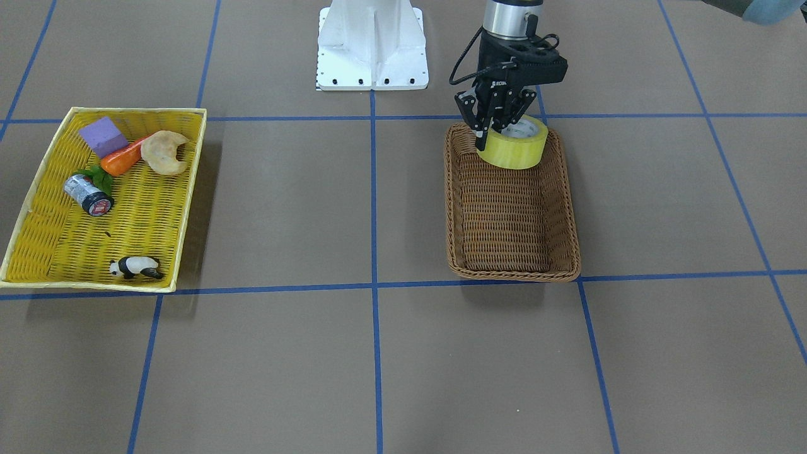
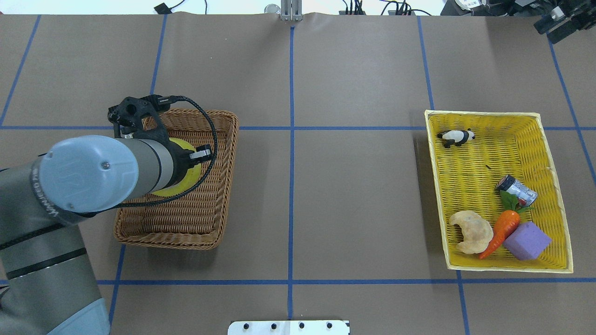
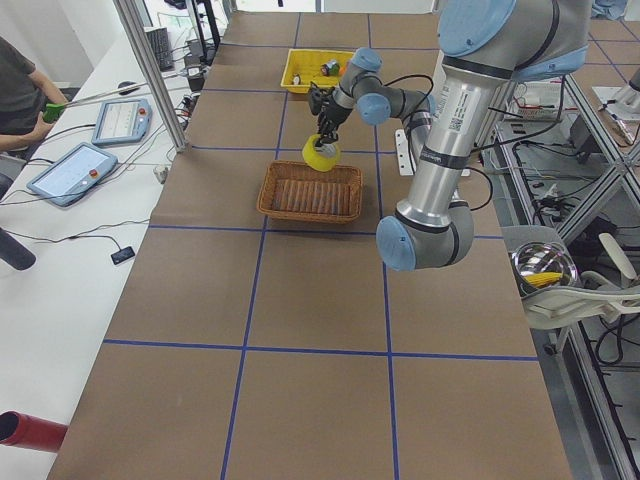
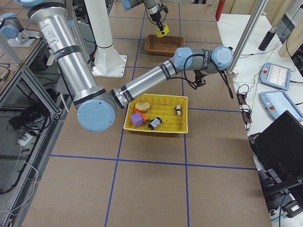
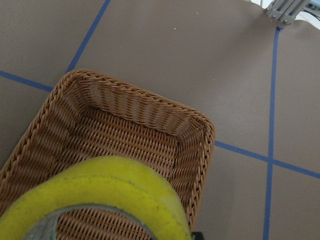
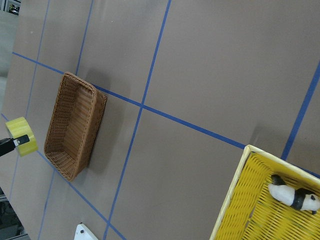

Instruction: Move tape to another basket

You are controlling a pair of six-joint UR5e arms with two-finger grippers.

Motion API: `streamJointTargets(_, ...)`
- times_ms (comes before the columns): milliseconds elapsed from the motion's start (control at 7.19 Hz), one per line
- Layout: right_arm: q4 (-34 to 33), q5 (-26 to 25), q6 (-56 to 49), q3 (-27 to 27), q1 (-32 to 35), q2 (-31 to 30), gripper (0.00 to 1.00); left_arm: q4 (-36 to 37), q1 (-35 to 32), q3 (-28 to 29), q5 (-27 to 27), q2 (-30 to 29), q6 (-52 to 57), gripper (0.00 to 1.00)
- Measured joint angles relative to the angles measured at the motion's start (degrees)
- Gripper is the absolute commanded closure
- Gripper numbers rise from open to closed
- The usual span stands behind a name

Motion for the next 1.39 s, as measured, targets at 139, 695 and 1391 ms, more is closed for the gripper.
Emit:
streamJointTargets(139, 1.5, -2.3, 0.3, 0.0, 0.0, -0.2, 0.00, 0.1, -0.1, 2.7, -1.4, -0.8, 1.9, 1.00)
streamJointTargets(695, 3.3, -7.5, 1.1, 0.0, 0.2, -0.4, 0.00, -3.2, -5.3, 13.6, -12.5, -1.7, 11.7, 1.00)
streamJointTargets(1391, 4.4, -12.2, 5.4, 0.4, 0.2, -0.8, 0.00, -9.1, -9.8, 26.5, -24.5, -6.7, 13.0, 0.37)
